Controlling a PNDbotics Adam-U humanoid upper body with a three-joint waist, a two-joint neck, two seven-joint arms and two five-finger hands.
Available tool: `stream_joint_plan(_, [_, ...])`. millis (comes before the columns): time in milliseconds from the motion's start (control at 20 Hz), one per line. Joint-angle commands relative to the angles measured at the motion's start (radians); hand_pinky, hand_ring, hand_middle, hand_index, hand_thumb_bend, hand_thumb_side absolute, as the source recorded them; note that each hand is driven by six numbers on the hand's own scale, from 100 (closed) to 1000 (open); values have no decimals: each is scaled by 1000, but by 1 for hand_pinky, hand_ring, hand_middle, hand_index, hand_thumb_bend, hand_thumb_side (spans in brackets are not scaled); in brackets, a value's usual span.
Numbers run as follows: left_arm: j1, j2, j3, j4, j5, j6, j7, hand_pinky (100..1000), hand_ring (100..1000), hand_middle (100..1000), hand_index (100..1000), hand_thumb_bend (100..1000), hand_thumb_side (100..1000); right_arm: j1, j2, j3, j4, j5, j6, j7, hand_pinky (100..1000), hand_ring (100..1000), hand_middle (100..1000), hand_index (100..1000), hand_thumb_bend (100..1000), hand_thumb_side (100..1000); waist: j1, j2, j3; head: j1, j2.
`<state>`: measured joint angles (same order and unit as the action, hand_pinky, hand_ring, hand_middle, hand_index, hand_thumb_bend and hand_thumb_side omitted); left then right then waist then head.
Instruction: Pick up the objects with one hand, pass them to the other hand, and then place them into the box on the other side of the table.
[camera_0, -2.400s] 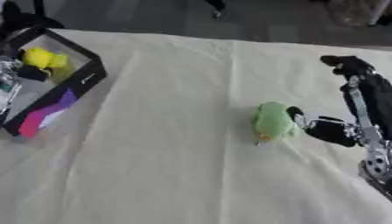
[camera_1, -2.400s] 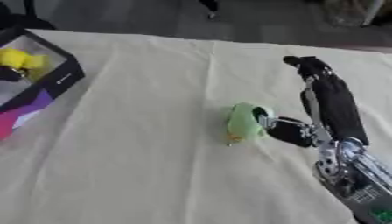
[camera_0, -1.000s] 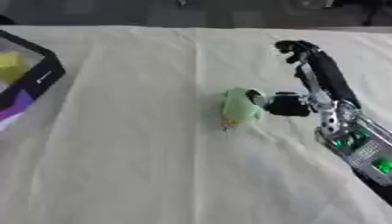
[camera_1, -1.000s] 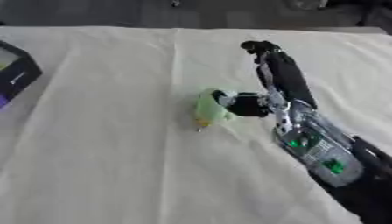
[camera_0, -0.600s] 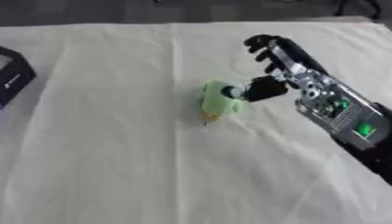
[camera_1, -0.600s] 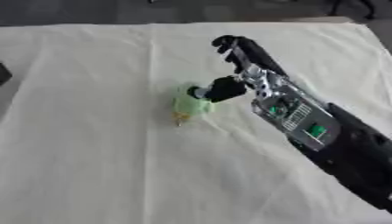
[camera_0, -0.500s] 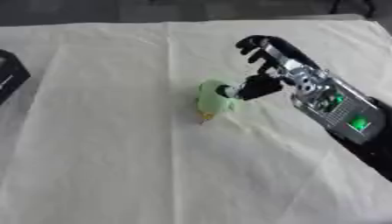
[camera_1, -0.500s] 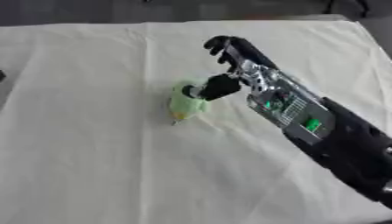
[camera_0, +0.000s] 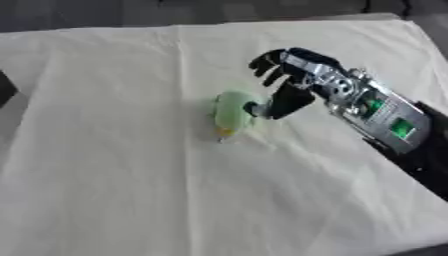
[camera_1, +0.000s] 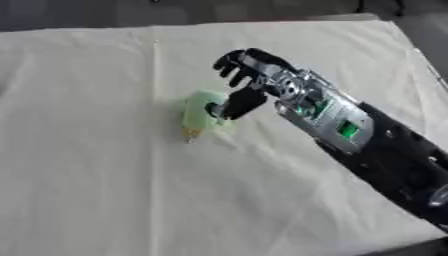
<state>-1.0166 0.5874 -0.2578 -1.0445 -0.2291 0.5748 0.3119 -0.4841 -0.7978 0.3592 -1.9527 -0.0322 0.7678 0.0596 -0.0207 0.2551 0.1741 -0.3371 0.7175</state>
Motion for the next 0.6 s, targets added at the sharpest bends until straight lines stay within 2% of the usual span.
stream_joint_plan(50, [-19,17,0,-18,5,3,6,901,721,682,656,250,378,-17,-25,-8,23,-6,-16,13,684,790,792,861,369,100,1,-13,3,-5,-13])
stream_joint_plan(250, [-26,10,-2,-18,7,5,7,898,719,678,657,248,378,-24,-18,0,65,11,-34,33,711,800,799,867,369,100,0,-3,9,-12,-21])
stream_joint_plan(450, [-31,7,-5,-26,14,6,6,897,718,676,657,246,380,-32,-11,9,109,77,-53,55,745,819,811,879,385,100,0,7,22,-19,-28])
stream_joint_plan(500, [-31,7,-6,-29,16,6,6,896,718,675,657,246,380,-34,-9,11,116,98,-61,66,755,827,814,882,401,100,0,8,25,-19,-30])
stream_joint_plan(550, [-32,7,-7,-32,18,7,6,896,717,675,658,246,379,-35,-8,12,123,118,-72,80,760,832,819,888,466,114,0,10,27,-20,-33])
stream_joint_plan(600, [-31,8,-8,-34,19,8,7,895,717,675,658,245,378,-36,-6,11,130,135,-84,96,763,833,819,889,494,129,0,11,30,-20,-34])
